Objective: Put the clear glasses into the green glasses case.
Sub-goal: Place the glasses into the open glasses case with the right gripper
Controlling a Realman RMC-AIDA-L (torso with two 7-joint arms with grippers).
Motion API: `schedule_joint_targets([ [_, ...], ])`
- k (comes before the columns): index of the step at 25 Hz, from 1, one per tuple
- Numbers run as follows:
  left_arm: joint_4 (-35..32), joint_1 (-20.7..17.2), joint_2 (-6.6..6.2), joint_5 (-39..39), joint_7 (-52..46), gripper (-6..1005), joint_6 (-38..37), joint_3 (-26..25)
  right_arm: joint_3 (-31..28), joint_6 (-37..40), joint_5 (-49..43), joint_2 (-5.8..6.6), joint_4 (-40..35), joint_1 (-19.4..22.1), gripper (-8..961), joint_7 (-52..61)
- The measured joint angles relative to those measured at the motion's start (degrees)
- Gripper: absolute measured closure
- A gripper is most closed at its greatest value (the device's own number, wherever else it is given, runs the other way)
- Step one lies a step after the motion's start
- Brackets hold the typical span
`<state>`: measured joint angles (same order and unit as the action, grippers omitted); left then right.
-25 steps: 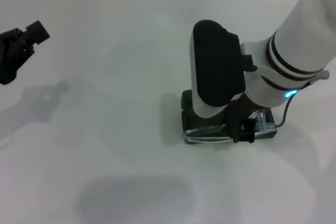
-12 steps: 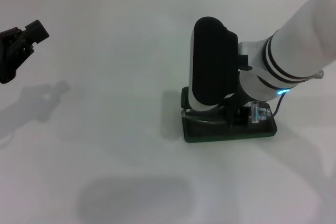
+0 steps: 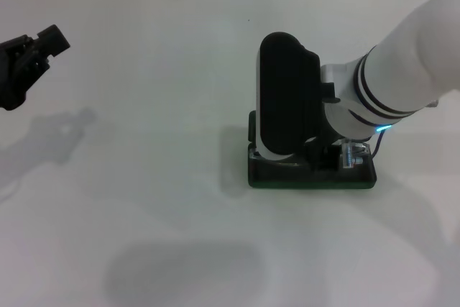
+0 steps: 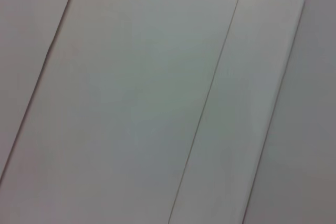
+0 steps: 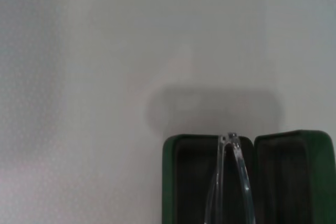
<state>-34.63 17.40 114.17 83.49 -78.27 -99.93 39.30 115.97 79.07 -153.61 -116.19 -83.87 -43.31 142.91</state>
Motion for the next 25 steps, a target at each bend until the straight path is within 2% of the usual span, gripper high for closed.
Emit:
schedule_joint_targets([
  [14, 0.00, 0.73, -0.70, -0.46, -0.44, 908, 0.64, -0.19, 0.71, -0.49, -1.26, 0.00, -0.23, 0.22, 863, 0.02],
  [25, -0.33, 0.97, -1.22, -0.46, -0.54, 902, 0.71, -0.19, 1.86, 1.73, -0.67, 0.00, -6.24, 1.45, 857, 5.27],
])
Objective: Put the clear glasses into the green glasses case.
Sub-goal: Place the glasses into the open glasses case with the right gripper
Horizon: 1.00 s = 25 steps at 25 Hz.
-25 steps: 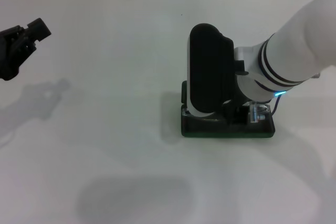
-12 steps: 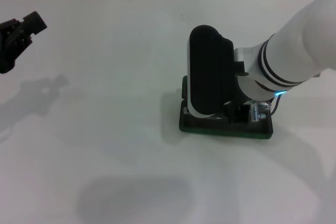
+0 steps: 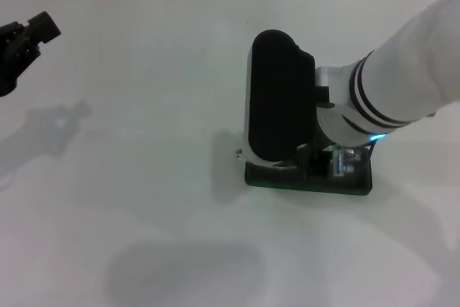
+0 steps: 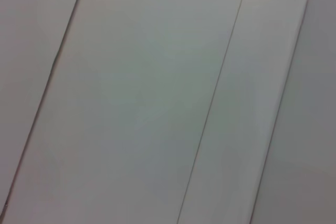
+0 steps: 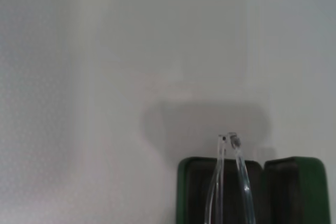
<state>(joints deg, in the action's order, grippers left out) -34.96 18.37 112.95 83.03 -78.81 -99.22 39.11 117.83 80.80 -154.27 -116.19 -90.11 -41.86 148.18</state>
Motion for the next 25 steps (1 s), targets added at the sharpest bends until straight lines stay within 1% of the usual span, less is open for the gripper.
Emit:
schedule_joint_targets([
  [8, -0.02, 0.04, -0.23, 0.44, 0.44, 899, -0.04, 0.21, 5.70, 1.67, -1.23, 0.00, -3.29, 0.13, 853, 8.76],
  [11, -0.17, -0.18, -0.29, 0.46, 0.63, 897, -0.12, 0.43, 8.98, 1.49, -5.83, 0.01, -4.70, 0.39, 852, 12.94],
  [13, -0.22, -0.25, -0.33, 0.47, 0.73, 896, -0.15, 0.49, 10.15, 1.25, -7.79, 0.00, -4.95, 0.56, 851, 14.37],
  [19, -0.12, -0.26, -0.50, 0.47, 0.57, 893, -0.18, 0.47, 9.42, 0.52, -8.04, 0.00, -5.68, 2.99, 848, 14.55],
  [25, 0.14, 0.15, -0.55, 0.47, 0.35, 891, -0.18, 0.55, 9.36, 0.04, -8.87, 0.00, -4.64, 3.62, 845, 14.60],
])
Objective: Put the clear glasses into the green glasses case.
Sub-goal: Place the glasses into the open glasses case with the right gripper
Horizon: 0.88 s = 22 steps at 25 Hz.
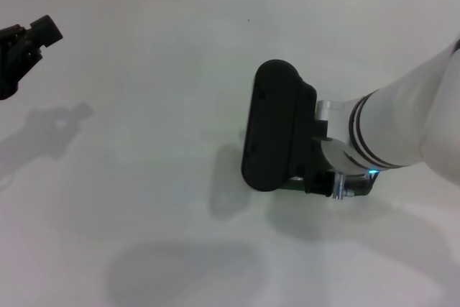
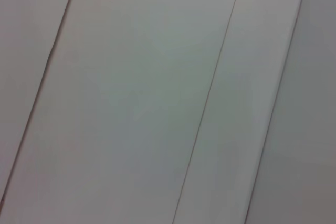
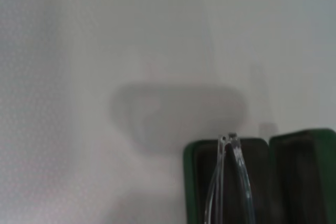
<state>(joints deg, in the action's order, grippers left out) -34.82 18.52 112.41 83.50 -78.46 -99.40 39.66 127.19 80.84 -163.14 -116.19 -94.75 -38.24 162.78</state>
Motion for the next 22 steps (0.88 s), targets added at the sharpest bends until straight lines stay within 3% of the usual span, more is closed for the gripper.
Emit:
schedule_joint_targets([
  [22, 0.10, 1.20, 0.10, -0.01, -0.38, 880, 0.25, -0.37, -0.46, -2.92, -2.34, 0.01, 4.37, -0.49, 834, -0.45],
])
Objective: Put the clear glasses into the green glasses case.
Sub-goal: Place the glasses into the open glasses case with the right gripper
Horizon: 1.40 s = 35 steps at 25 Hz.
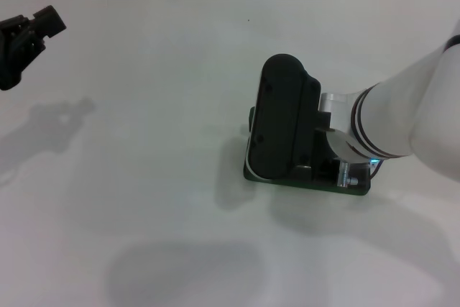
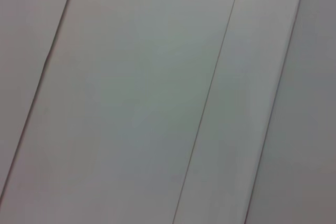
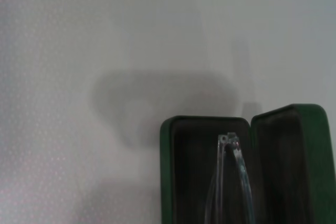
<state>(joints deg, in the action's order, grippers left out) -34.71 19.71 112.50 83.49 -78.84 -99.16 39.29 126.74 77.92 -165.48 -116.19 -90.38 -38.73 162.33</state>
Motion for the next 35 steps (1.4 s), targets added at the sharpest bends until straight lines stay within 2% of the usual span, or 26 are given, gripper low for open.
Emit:
schedule_joint_targets([
  [21, 0.09, -0.29, 0.14, 0.00, 0.25, 870, 0.11, 0.00, -0.08, -1.75, -0.28, 0.00, 1.53, -0.03, 824, -0.26],
  [26, 0.10, -0.49, 0.17, 0.00, 0.40, 868, 0.11, 0.00, 0.08, -2.13, -0.29, 0.00, 1.05, -0.03, 757, -0.26],
  [35, 0.18, -0.81, 0.26, 0.05, 0.53, 864, 0.15, 0.00, 0.43, -2.27, -0.20, -0.01, -0.65, -0.10, 714, -0.26],
])
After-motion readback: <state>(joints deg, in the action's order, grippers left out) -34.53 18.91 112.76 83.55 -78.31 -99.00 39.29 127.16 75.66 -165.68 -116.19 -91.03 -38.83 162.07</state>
